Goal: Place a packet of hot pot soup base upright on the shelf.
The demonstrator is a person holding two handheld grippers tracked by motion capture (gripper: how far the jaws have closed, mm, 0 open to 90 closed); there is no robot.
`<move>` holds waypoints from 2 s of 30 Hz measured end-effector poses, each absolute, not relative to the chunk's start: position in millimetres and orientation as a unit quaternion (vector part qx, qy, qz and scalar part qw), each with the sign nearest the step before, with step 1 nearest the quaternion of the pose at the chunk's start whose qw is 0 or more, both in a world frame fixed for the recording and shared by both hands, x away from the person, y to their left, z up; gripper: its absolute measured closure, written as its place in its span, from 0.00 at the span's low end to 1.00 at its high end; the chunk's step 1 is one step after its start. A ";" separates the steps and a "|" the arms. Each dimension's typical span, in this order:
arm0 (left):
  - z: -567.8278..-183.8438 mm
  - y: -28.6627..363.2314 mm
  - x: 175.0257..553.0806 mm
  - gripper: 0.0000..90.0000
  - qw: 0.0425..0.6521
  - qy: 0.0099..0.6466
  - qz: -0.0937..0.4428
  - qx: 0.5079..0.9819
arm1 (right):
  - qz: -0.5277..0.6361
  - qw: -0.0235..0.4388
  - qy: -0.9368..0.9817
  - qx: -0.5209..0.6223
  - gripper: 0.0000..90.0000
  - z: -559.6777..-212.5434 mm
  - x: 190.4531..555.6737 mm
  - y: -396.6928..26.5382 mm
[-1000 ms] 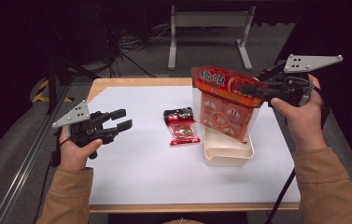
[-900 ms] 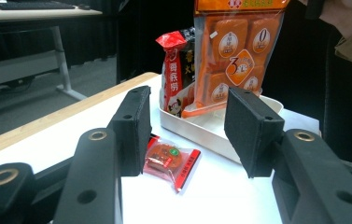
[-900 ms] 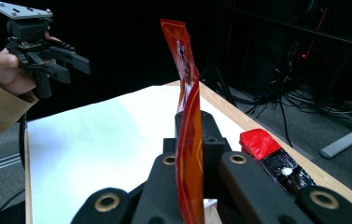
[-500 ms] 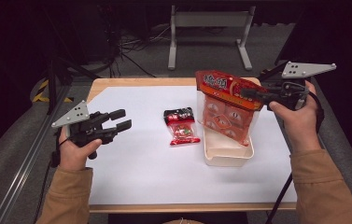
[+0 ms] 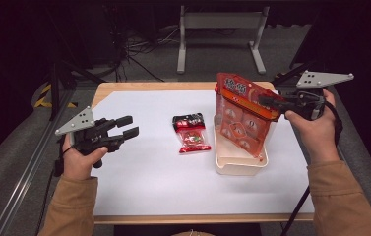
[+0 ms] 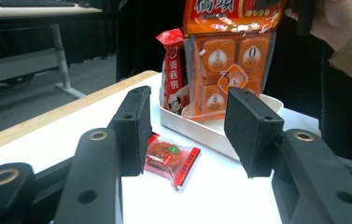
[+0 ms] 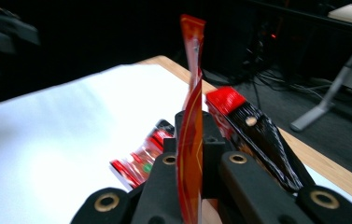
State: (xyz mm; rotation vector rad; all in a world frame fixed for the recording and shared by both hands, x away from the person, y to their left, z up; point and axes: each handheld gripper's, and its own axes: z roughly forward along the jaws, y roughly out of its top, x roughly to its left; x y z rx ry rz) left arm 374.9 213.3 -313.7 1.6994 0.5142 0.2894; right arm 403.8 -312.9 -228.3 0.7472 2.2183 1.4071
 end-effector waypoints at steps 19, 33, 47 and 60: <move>-315.8 211.6 376.5 0.58 0.620 0.223 0.122 0.743 | 0.515 0.175 0.792 0.277 1.00 -250.2 413.5 -315.2; -316.9 212.4 377.7 0.58 0.621 0.225 0.119 0.742 | 0.509 0.152 0.794 0.296 1.00 -277.8 421.1 -312.2; -328.8 201.4 391.1 0.22 0.610 0.262 0.110 0.740 | 0.513 0.143 0.785 0.318 1.00 -293.8 419.6 -319.9; -339.1 190.5 402.0 0.05 0.606 0.275 0.085 0.741 | 0.530 0.155 0.762 0.339 0.83 -289.3 416.9 -327.0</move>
